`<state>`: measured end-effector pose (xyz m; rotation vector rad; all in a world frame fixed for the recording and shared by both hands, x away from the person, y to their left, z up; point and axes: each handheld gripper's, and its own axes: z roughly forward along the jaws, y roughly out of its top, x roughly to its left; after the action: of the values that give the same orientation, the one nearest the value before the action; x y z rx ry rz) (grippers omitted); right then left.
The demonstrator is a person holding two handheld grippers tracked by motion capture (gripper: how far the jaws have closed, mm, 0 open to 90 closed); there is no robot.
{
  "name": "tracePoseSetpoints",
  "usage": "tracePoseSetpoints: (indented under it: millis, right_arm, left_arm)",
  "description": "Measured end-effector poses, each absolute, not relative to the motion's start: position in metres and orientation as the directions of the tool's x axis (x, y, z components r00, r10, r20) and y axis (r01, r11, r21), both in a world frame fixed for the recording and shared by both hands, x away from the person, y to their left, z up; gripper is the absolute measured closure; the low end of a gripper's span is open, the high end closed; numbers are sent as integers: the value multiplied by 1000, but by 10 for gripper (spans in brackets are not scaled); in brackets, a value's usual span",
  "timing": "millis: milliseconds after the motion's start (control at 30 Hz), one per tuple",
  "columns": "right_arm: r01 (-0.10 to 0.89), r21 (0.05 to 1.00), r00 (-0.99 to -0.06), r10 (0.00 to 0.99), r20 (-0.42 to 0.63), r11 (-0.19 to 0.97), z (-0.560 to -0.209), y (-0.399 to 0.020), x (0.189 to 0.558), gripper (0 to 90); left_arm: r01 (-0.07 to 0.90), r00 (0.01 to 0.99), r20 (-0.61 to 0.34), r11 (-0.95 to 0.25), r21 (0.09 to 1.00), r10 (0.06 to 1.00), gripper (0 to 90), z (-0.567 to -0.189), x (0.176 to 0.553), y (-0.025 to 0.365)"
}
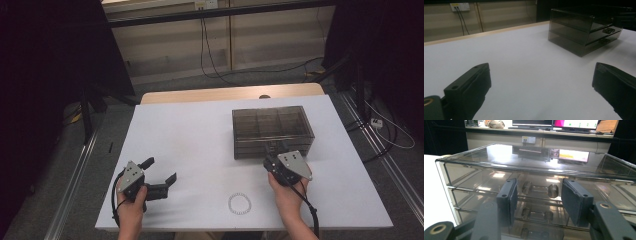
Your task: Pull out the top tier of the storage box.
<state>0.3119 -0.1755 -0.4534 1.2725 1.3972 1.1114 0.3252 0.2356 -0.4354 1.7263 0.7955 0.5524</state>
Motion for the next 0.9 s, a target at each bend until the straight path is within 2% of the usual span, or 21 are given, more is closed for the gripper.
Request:
tracePoseSetpoints:
  millis: [300, 900]
  right_arm:
    - [172, 984, -36, 998, -48, 54, -453, -175, 312, 560]
    - [168, 985, -26, 999, -35, 39, -453, -174, 311, 566]
  left_arm:
    - [235, 667, -28, -175, 956, 745, 24, -436, 326, 235]
    - [236, 665, -22, -183, 954, 747, 24, -436, 326, 235]
